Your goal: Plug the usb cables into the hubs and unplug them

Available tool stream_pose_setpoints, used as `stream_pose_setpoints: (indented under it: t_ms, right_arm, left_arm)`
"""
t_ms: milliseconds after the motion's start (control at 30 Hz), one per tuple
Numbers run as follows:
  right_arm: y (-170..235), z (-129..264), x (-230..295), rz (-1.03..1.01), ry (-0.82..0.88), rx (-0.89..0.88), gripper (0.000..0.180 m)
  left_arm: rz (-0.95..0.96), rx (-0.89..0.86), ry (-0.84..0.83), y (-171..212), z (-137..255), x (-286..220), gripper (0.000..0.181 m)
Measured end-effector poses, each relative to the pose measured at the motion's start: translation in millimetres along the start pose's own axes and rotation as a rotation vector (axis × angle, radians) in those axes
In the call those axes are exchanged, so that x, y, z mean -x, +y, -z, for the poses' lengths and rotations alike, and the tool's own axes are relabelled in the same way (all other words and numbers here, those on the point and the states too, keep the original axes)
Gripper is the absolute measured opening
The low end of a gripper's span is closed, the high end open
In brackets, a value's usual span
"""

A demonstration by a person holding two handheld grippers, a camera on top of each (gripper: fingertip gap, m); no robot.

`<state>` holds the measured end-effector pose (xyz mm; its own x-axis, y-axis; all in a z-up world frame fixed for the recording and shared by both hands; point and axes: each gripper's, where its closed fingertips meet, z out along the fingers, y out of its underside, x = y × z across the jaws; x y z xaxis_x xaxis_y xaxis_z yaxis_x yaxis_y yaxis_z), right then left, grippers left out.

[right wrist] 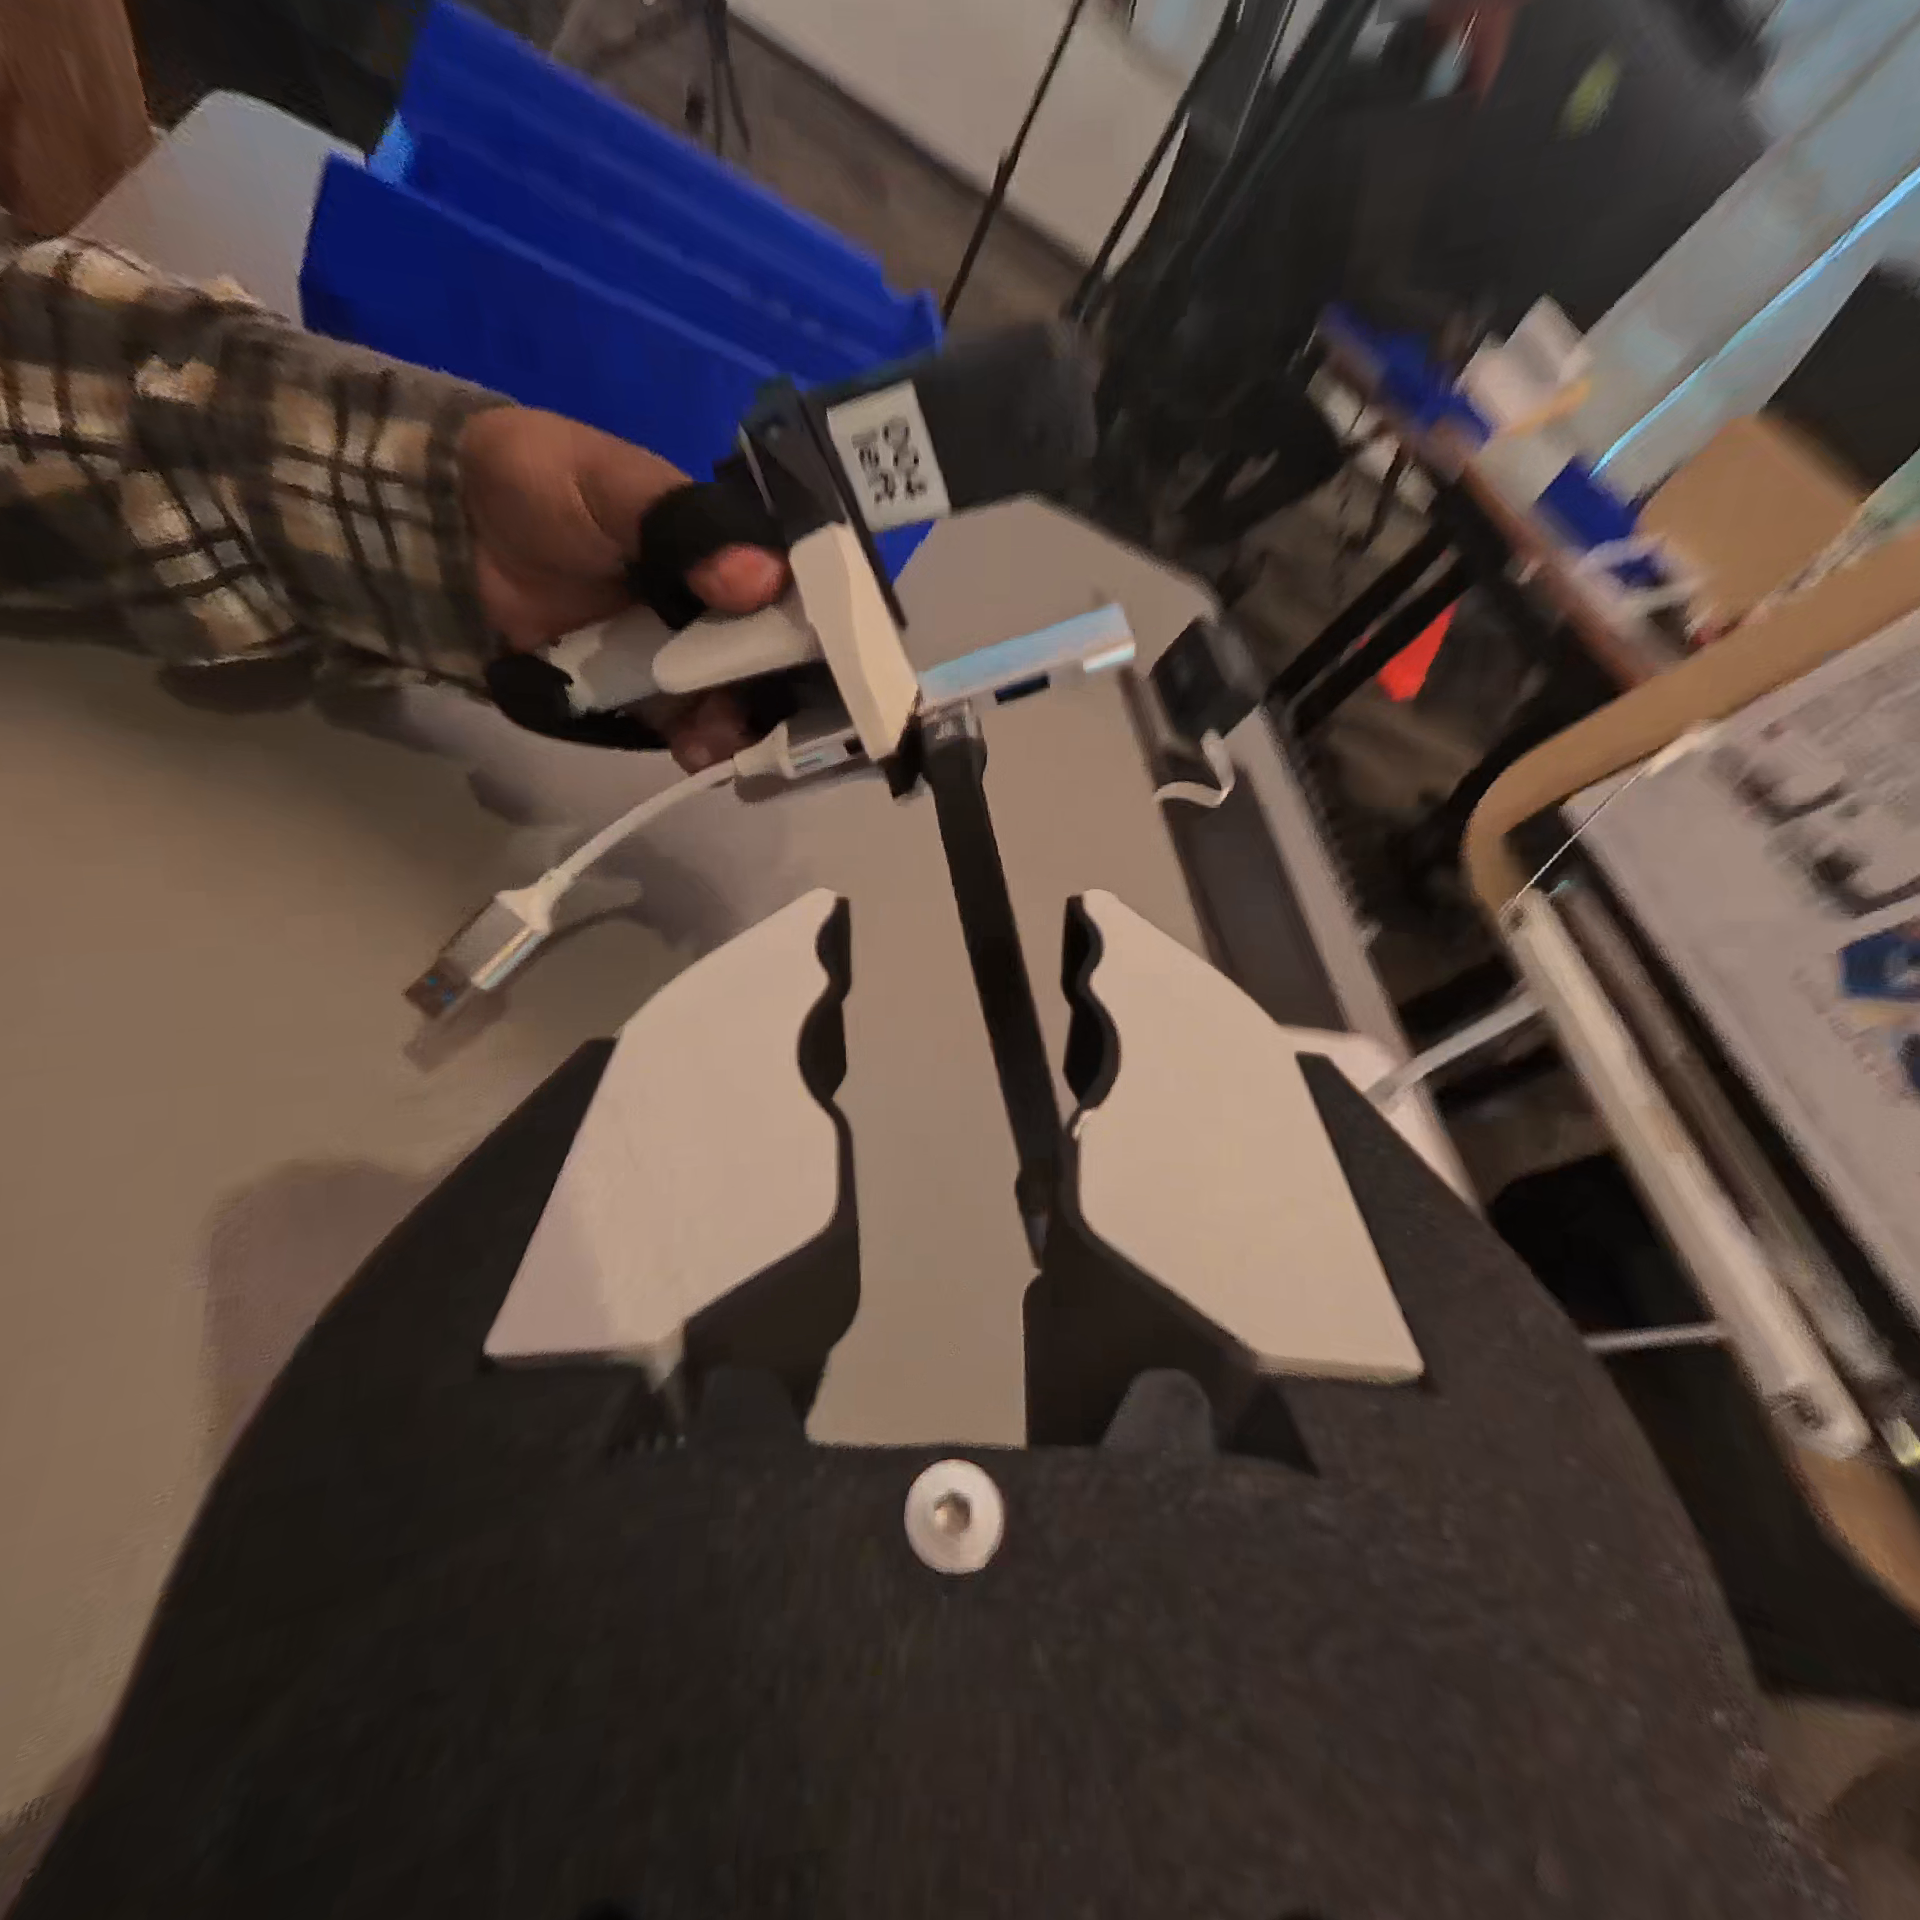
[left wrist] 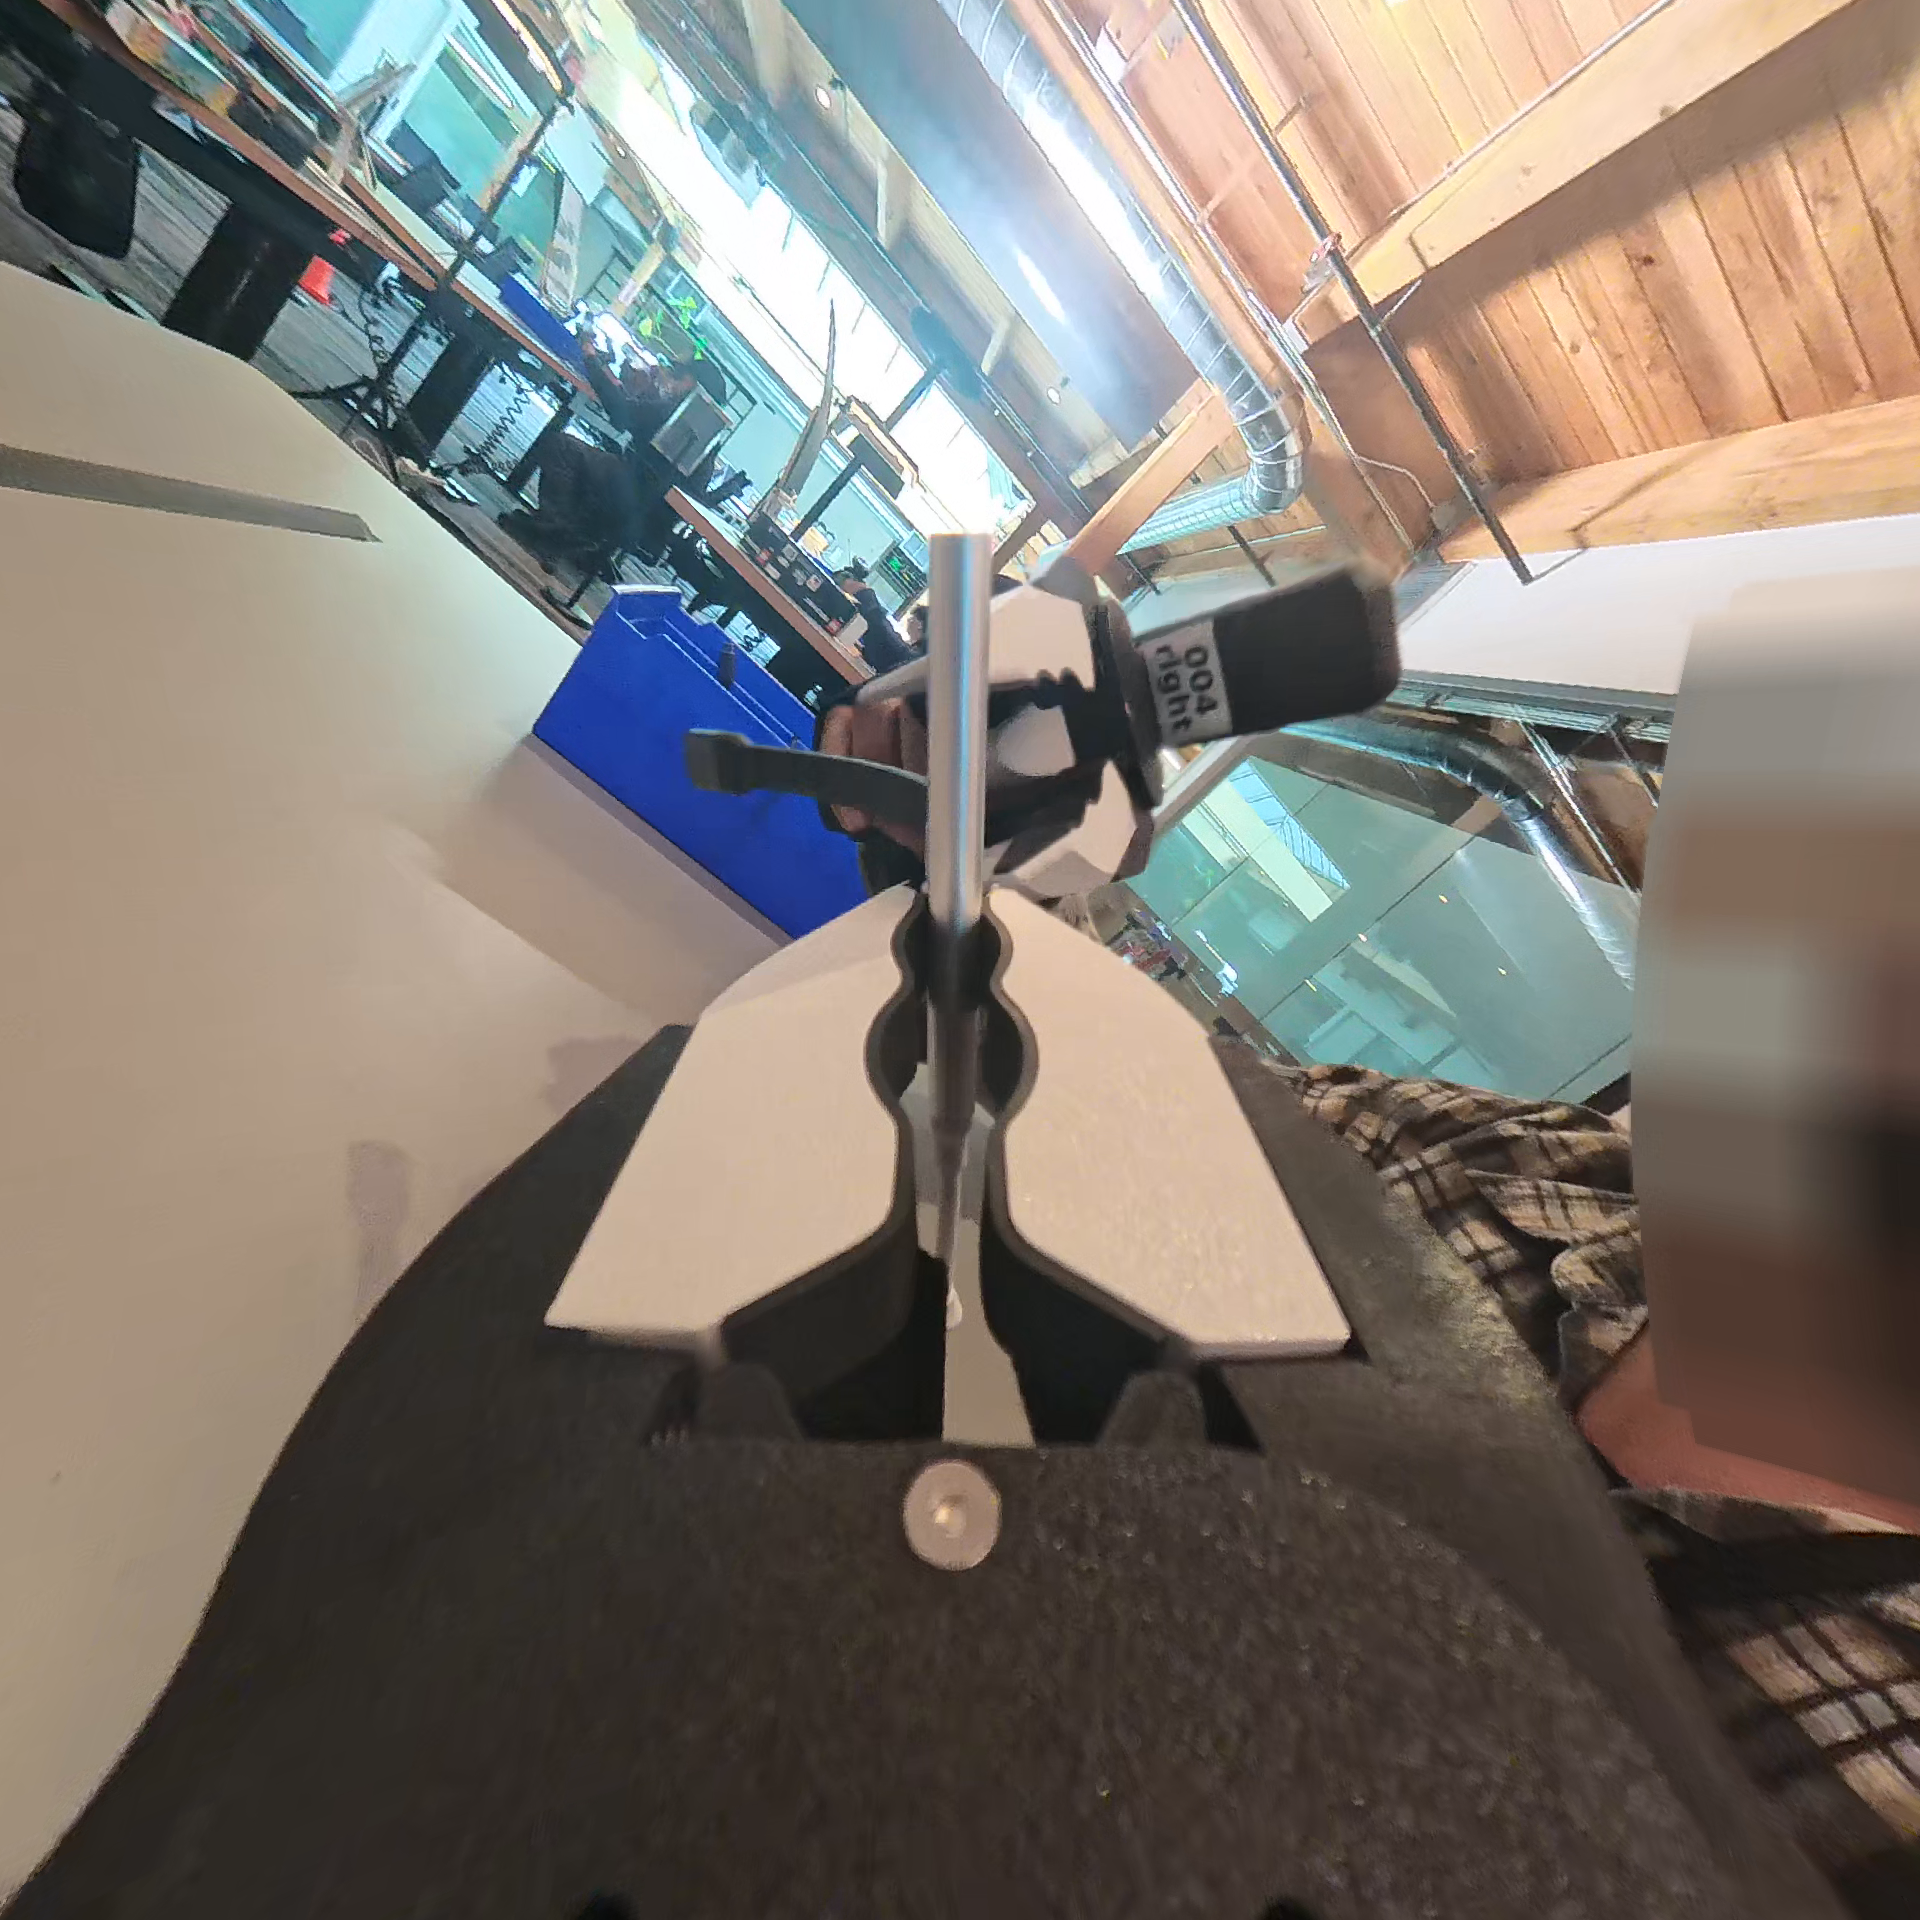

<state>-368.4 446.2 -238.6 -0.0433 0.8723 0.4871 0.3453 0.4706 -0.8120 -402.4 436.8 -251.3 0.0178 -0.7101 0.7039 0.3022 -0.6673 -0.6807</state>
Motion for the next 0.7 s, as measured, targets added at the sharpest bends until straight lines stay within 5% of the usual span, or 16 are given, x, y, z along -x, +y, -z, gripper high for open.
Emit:
stream_pose_setpoints:
  t_ms: [33,167,533,700]
  right_arm:
    - [-5.3,1.5,-0.4,0.063,0.035,-0.054,0.037]
    - [-13.4,-3.1,-5.5,0.263,0.146,-0.122,0.023]
    - [3.8,-25.6,14.3,0.225,-0.020,-0.085,0.024]
    - [10.6,-28.8,11.3,0.167,-0.049,-0.014,0.010]
  left_arm:
    - [0.005,0.004,0.008,0.7,-1.0,-1.2,0.006]
    - [0.039,0.036,0.056,7.7,-7.8,-7.3,0.006]
    - [0.078,0.059,0.068,13.6,-12.0,-6.5,0.007]
    - [0.064,0.044,0.040,12.5,-13.3,-4.0,0.007]
